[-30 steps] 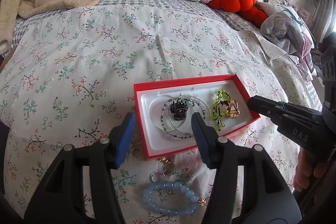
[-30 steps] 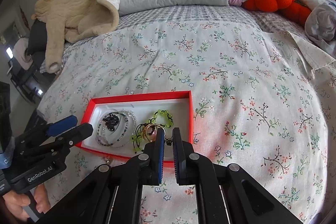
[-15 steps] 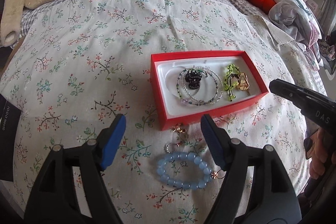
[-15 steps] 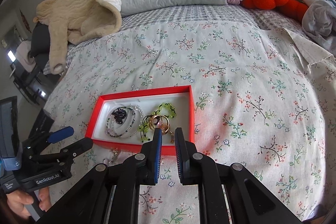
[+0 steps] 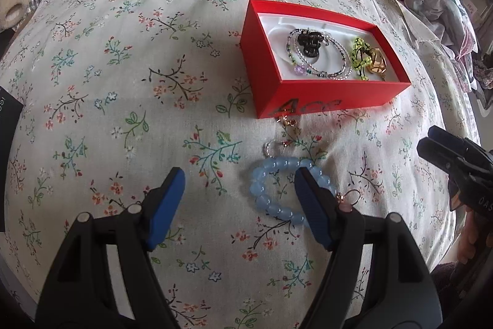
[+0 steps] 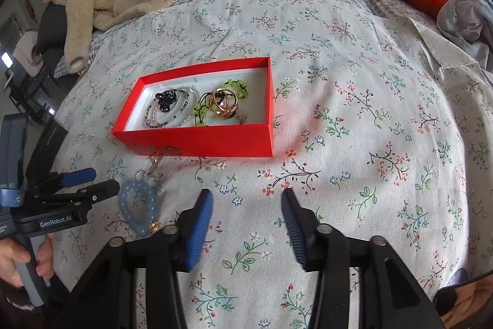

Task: Organize jewelry
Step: 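Grasp the blue bead bracelet with the left tool while the right reaches for a gold earring, then close the right tool on the gold earring beside the bracelet, then carry the blue bracelet and gold earring over the red box with both tools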

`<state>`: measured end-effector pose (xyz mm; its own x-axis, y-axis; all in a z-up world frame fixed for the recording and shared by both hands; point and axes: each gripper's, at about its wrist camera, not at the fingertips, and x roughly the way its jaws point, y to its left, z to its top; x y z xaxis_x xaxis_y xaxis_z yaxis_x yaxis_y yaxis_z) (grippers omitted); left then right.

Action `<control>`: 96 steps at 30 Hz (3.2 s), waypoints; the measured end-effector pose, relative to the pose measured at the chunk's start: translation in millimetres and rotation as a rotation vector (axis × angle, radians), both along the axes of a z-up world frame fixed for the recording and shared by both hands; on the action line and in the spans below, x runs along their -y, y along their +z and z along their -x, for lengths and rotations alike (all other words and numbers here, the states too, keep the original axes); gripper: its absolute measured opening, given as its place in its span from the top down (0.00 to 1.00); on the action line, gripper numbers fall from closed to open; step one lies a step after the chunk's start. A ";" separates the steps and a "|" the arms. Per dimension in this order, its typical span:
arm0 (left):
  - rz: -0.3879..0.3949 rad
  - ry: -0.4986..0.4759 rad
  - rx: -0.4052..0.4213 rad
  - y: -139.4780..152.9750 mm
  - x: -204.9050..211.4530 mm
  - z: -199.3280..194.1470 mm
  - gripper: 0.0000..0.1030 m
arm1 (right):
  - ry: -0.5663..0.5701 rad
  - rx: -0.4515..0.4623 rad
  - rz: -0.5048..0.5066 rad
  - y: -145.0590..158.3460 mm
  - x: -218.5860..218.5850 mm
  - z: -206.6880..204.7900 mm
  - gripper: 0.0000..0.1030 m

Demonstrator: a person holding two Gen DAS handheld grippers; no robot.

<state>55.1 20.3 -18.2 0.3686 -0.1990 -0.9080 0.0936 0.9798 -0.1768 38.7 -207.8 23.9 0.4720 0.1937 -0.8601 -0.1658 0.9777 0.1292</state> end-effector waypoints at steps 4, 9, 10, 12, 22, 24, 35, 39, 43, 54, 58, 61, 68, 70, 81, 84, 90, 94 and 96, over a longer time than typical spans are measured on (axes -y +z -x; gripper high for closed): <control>0.016 -0.005 -0.017 -5.4 -1.3 2.6 0.28 | 0.039 -0.005 0.024 -3.8 -9.2 9.3 0.30; 0.004 -0.056 -0.044 -15.6 8.8 3.7 0.34 | 0.077 -0.010 0.072 -11.4 -18.7 16.8 0.29; -0.009 -0.066 -0.045 -17.4 11.3 4.3 0.36 | 0.079 -0.012 0.076 -13.0 -19.6 17.0 0.29; -0.043 -0.089 -0.039 -20.3 16.7 4.4 0.39 | 0.081 -0.022 0.076 -16.9 -20.6 17.2 0.28; -0.164 -0.163 0.001 -20.5 38.3 6.7 0.87 | 0.128 -0.051 0.098 -30.5 -35.5 21.7 0.28; -0.145 -0.160 0.003 -16.7 34.2 8.4 0.87 | 0.146 -0.058 0.100 -32.6 -41.2 23.9 0.28; -0.113 -0.140 0.037 -2.3 4.8 14.5 0.87 | 0.275 -0.067 0.124 -45.5 -88.4 30.2 0.28; -0.102 -0.117 0.042 -0.6 -10.1 17.8 0.87 | 0.324 -0.052 0.137 -50.7 -108.6 30.5 0.28; -0.095 -0.097 0.046 0.8 -22.7 19.6 0.87 | 0.367 -0.042 0.125 -53.9 -125.7 29.1 0.29; -0.089 -0.089 0.041 0.2 -35.0 23.0 0.87 | 0.380 -0.045 0.067 -62.6 -138.6 14.3 0.72; -0.088 -0.092 0.042 0.5 -34.9 24.0 0.87 | 0.389 -0.059 0.046 -63.7 -137.6 15.2 0.85; -0.084 -0.092 0.047 2.0 -35.2 24.2 0.87 | 0.379 -0.058 0.034 -62.0 -135.2 15.3 0.85; -0.064 -0.087 0.077 10.3 -35.9 26.4 0.87 | 0.344 -0.033 0.021 -50.9 -123.7 17.1 0.85; -0.054 -0.081 0.091 15.1 -36.4 26.8 0.87 | 0.333 -0.020 0.013 -44.6 -118.4 17.1 0.85; 0.032 -0.045 0.199 56.9 -34.2 23.1 0.87 | 0.236 0.068 -0.036 -3.0 -84.5 10.2 0.85; 0.048 -0.045 0.217 65.1 -31.4 20.7 0.87 | 0.214 0.079 -0.053 4.2 -75.6 7.6 0.85; 0.090 -0.029 0.242 80.2 -24.4 15.1 0.87 | 0.184 0.096 -0.070 14.6 -59.9 0.9 0.85; 0.102 -0.037 0.268 89.2 -11.3 11.4 0.87 | 0.158 0.110 -0.076 21.3 -48.6 -5.2 0.85; 0.112 -0.038 0.277 93.4 -4.9 8.4 0.87 | 0.145 0.115 -0.081 23.5 -43.4 -9.3 0.85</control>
